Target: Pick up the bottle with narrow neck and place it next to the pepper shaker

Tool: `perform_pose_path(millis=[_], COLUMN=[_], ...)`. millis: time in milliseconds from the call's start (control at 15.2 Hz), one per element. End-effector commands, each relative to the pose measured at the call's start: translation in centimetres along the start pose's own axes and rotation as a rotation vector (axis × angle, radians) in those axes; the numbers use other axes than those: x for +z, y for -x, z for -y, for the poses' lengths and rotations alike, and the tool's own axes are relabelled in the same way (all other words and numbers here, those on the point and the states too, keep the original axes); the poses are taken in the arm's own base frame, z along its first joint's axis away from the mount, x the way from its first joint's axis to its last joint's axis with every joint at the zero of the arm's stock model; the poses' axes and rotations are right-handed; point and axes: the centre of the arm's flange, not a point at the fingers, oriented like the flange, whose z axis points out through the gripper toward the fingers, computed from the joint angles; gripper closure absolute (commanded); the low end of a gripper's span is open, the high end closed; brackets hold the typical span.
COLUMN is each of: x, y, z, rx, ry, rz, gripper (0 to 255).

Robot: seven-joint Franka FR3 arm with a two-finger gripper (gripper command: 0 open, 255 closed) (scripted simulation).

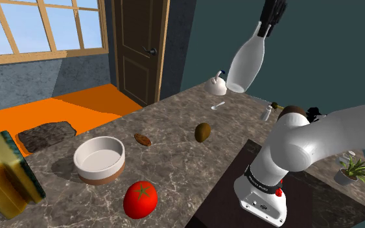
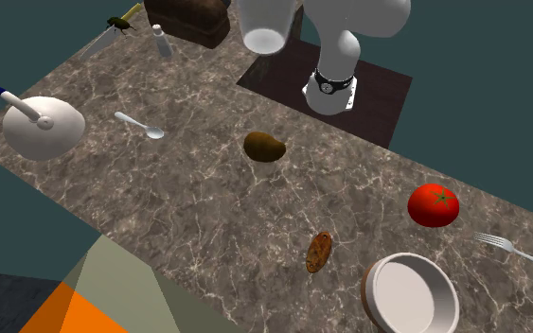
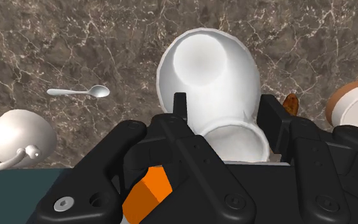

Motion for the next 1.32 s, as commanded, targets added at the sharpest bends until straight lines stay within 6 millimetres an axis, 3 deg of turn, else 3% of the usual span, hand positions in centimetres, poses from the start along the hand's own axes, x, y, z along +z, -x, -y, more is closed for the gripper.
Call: perform_pose_path(millis=[0, 1254], x=[0.0, 0.3], y=[0.6, 8.0], z=[-2.8, -26.7], rx=[-0.001, -0.001], ry=[0.0, 0.0], rz=[0.001, 0.001], gripper=[255, 255])
